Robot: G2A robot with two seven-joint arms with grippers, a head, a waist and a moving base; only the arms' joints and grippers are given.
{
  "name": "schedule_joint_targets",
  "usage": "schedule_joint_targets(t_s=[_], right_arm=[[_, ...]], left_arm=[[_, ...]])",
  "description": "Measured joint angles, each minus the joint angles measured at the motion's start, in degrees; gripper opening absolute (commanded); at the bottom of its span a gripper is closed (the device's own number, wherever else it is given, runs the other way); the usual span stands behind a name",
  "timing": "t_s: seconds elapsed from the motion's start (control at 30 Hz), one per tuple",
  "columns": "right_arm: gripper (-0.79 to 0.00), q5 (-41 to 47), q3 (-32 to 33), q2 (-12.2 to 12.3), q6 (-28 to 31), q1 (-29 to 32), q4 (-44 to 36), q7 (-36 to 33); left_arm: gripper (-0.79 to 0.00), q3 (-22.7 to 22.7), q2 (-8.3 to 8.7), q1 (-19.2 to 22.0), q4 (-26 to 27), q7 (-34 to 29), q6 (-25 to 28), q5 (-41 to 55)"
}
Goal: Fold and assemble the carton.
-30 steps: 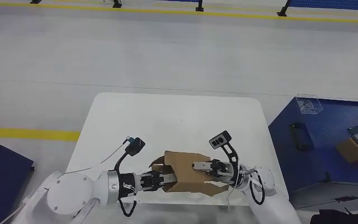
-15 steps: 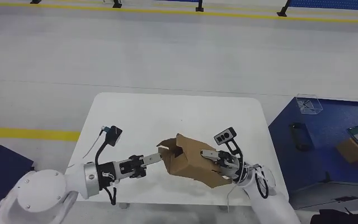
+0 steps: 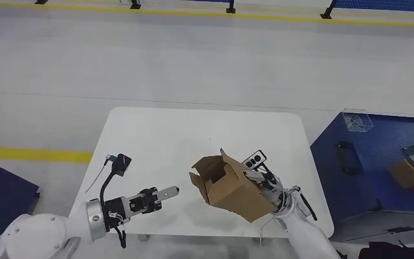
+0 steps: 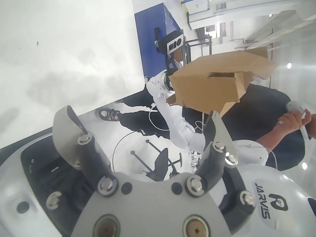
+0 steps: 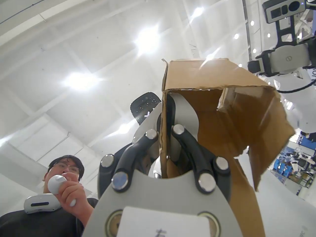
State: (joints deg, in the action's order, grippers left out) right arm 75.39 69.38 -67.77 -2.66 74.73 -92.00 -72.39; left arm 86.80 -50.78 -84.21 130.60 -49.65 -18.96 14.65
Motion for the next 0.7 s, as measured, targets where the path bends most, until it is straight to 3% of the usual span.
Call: schedule_joint_targets(t_s=[0.47,0.7], right_arm=[[-0.785,-4.22,-0.02,-0.08,0.14,1.44,-0.19,-2.80],[-0.785,-5.68,0.34,-0.06,-0.16,1.74,-0.40,-3.37]], left_arm=[[0.000,-5.31,-0.09,2.72,2.33,-1.04,0.03,-3.05],[0.000,-8.94,-0.19,5.55,0.91,-2.26,-2.41,-5.08]])
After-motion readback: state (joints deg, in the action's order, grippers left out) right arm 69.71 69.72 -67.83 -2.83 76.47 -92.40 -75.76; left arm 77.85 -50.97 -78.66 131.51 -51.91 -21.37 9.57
